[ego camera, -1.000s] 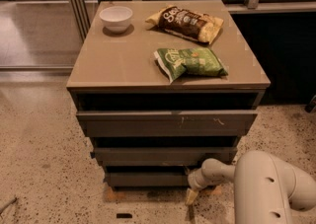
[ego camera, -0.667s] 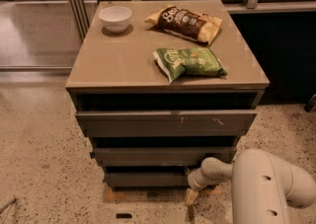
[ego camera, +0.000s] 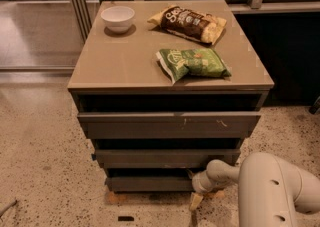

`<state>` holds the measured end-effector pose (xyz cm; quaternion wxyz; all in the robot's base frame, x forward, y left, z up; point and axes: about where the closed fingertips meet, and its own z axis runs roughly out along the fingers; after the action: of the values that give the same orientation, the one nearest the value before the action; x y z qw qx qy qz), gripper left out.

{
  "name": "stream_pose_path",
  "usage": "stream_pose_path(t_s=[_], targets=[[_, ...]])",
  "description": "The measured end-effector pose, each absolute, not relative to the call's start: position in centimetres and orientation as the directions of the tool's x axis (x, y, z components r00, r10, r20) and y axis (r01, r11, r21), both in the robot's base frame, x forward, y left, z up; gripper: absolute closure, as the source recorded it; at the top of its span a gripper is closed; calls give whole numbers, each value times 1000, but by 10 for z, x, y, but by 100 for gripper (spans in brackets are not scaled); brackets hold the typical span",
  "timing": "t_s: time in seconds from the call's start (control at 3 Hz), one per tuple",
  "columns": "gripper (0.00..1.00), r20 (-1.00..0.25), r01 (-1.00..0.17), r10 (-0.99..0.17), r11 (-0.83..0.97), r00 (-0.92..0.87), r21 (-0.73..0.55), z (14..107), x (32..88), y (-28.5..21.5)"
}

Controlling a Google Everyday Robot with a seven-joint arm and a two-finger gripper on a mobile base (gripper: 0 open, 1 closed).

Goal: Open bottom drawer

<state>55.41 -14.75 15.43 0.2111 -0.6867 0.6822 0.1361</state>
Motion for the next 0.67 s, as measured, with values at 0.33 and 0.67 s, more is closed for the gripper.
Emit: stream_pose_path(t_s=[0.33, 0.67], targets=[[0, -515, -999, -857, 12, 9, -36, 159, 532, -150], [0, -576, -996, -816, -11, -42, 88, 180, 491, -160]])
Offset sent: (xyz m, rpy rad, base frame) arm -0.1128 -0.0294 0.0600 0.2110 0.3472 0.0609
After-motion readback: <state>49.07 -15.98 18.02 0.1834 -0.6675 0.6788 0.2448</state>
